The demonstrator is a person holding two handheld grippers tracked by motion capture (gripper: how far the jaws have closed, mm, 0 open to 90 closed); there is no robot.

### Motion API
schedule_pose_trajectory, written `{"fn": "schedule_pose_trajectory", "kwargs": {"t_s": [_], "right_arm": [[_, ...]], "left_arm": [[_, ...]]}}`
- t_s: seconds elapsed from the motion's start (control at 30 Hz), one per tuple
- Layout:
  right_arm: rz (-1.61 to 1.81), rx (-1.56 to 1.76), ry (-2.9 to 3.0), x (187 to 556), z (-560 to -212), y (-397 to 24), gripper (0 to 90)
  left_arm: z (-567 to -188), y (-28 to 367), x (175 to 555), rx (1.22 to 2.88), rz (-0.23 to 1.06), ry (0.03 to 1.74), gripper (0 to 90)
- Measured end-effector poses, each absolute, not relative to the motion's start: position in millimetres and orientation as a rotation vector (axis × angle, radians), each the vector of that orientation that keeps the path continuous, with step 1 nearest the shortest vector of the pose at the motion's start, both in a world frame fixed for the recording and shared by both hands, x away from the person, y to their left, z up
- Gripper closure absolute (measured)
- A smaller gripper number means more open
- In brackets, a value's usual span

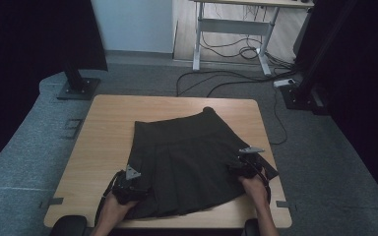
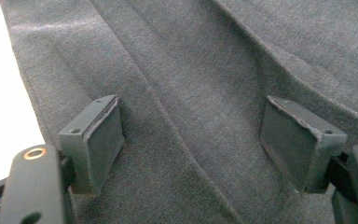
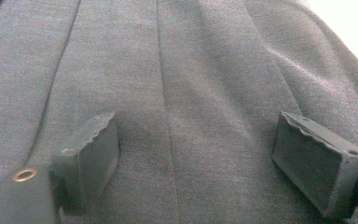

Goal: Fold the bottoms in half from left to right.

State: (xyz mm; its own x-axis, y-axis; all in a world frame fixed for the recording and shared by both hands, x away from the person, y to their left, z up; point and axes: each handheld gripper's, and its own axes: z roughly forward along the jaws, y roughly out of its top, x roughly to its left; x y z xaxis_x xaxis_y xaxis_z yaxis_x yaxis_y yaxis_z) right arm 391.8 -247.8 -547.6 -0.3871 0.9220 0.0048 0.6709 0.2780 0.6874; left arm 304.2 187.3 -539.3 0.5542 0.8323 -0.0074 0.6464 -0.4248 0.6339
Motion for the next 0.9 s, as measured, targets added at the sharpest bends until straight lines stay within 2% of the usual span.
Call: {"fn": "schedule_pose_trajectory", "kwargs": {"t_s": [0.23, 0.33, 0.47, 0.67, 0.8, 0.9], "right_arm": [[0.893, 1.433, 2.128, 388.3, -550.2, -248.6, 14.3], [0.904, 1.428, 2.117, 386.9, -551.3, -249.0, 14.1], [0.93, 1.418, 2.106, 384.8, -553.1, -250.2, 13.7], [0.949, 1.406, 2.09, 382.1, -555.0, -251.1, 13.6], [0.952, 1.406, 2.087, 381.6, -555.1, -251.0, 13.7], [0.952, 1.406, 2.087, 381.5, -555.1, -251.0, 13.7]], "left_arm": [[-532.7, 194.1, 312.2, 2.209, 0.338, 1.148, 14.7], [-523.3, 199.2, 318.3, 2.184, 0.371, 1.132, 13.9], [-514.9, 207.7, 332.8, 2.182, 0.4, 1.13, 6.5], [-510.4, 218.9, 365.4, 2.182, 0.39, 1.161, 0.6], [-503.6, 224.5, 390.9, 2.149, 0.4, 1.16, 0.0], [-500.1, 225.7, 400.2, 2.134, 0.398, 1.141, 3.2]]}}
